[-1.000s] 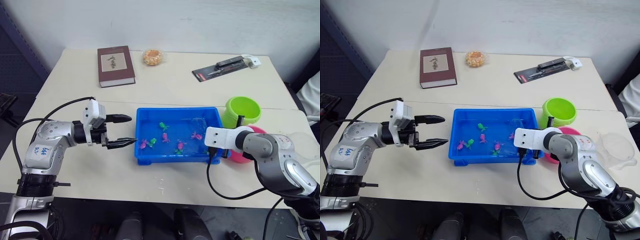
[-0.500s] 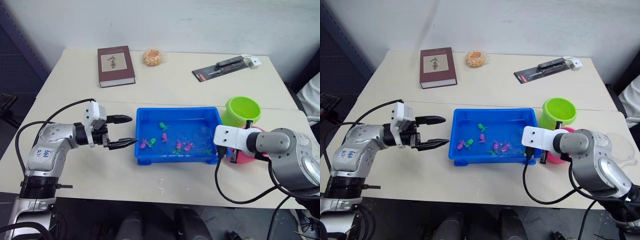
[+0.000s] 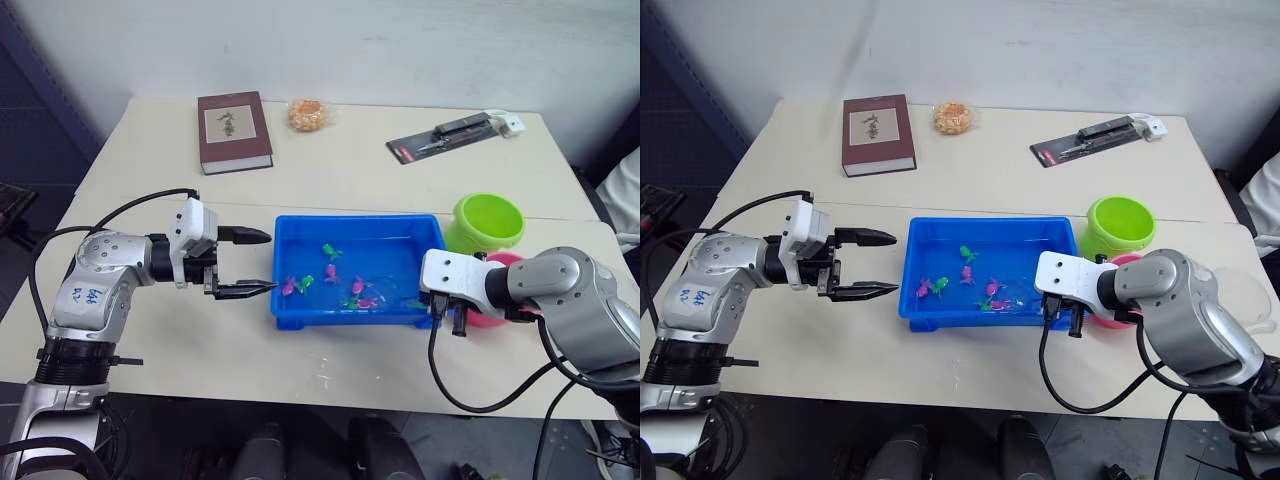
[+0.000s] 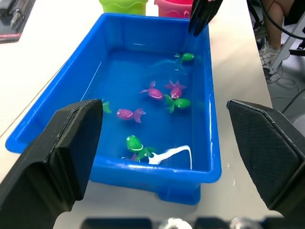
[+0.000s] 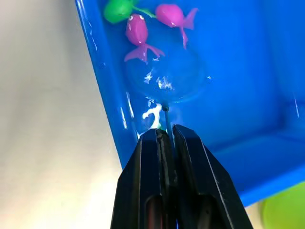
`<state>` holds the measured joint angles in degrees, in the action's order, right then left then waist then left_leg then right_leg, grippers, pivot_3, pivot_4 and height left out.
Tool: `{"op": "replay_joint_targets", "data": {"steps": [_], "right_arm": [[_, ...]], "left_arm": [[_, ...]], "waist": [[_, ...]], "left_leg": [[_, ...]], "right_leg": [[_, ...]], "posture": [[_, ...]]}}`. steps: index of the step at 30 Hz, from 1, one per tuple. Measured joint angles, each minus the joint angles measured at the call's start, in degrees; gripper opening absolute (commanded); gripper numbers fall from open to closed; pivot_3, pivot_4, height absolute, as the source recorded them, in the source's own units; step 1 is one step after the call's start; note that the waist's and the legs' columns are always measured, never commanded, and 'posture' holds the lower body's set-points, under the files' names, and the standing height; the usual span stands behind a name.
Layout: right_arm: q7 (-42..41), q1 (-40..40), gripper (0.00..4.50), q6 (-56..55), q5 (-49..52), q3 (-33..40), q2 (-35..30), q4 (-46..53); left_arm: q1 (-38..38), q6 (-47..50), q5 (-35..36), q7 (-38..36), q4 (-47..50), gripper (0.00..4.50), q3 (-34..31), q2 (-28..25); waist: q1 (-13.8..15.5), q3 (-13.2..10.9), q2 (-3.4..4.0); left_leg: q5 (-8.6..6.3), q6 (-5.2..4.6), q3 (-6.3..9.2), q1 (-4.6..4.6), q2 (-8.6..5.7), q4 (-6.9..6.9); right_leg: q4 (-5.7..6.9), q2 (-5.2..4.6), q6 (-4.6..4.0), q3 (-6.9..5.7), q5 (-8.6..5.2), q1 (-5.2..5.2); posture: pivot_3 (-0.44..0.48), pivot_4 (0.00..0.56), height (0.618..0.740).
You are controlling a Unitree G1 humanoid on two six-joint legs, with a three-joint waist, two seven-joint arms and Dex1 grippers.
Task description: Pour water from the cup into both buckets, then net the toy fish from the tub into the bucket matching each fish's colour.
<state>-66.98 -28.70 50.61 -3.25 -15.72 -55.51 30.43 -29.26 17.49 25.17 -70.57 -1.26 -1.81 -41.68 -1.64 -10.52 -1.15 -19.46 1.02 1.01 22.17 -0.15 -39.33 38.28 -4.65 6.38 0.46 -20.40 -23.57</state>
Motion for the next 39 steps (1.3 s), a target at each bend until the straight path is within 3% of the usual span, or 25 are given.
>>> {"op": "replay_joint_targets", "data": {"steps": [13, 39], "right_arm": [[-0.2, -6.1, 0.0, 2.3, 5.3, -3.8, 2.8, -5.9], [3.9, -8.7, 0.0, 8.4, 15.4, -3.0, 2.6, -6.2]], "left_arm": [[0.2, 0.0, -1.0, 0.3, 0.0, 4.46, 0.5, -0.1], [0.8, 0.2, -0.9, 2.1, 0.3, 4.46, 0.5, -0.4]], "waist": [[0.1, 0.0, 0.0], [0.0, 0.0, 0.0]], "left_leg": [[0.0, 0.0, 0.01, 0.01, 0.01, -0.05], [0.0, 0.0, 0.01, 0.01, 0.02, -0.05]], "right_leg": [[0.02, -0.05, 0.0, -0.01, 0.0, 0.0], [0.01, -0.14, 0.0, -0.01, 0.0, -0.01]], "posture": [[0.0, 0.15, 0.74], [0.0, 0.15, 0.74]]}}
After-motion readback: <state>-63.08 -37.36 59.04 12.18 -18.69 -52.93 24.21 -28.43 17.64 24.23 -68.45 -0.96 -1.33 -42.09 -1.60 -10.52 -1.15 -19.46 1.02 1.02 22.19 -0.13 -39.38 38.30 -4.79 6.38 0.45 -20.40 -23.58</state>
